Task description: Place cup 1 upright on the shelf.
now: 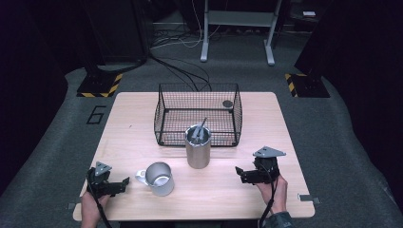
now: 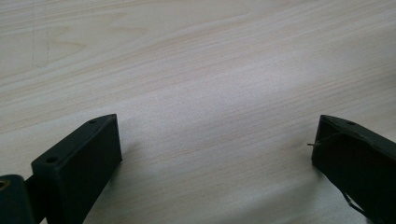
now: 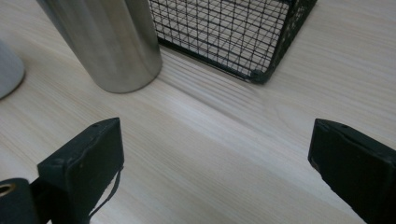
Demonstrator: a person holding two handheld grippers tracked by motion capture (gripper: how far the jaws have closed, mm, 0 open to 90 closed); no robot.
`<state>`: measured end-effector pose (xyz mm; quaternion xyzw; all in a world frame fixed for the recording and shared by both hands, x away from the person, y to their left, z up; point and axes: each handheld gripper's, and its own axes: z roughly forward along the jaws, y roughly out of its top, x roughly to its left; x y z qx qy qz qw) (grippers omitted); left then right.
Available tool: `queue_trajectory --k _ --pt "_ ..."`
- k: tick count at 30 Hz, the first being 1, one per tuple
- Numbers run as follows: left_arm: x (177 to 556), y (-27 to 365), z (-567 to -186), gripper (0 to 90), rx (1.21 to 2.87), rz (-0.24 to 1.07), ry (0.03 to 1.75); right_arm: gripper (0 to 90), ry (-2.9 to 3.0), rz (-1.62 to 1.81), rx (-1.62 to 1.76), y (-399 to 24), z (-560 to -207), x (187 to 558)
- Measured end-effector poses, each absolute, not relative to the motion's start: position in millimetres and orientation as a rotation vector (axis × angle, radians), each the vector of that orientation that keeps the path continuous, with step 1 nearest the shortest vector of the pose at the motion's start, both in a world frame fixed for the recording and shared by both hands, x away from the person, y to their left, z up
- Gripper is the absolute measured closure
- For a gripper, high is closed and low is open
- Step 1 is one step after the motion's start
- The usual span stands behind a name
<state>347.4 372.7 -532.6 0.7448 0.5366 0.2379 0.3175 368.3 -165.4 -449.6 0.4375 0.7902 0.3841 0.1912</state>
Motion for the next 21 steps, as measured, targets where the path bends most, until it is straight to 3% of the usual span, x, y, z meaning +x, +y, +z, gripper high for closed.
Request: queue_trajectory --k 21 --pt "347 373 -533 2.5 1.957 0.622 1.410 0.6 2.269 1.170 1.128 -124 -414 382"
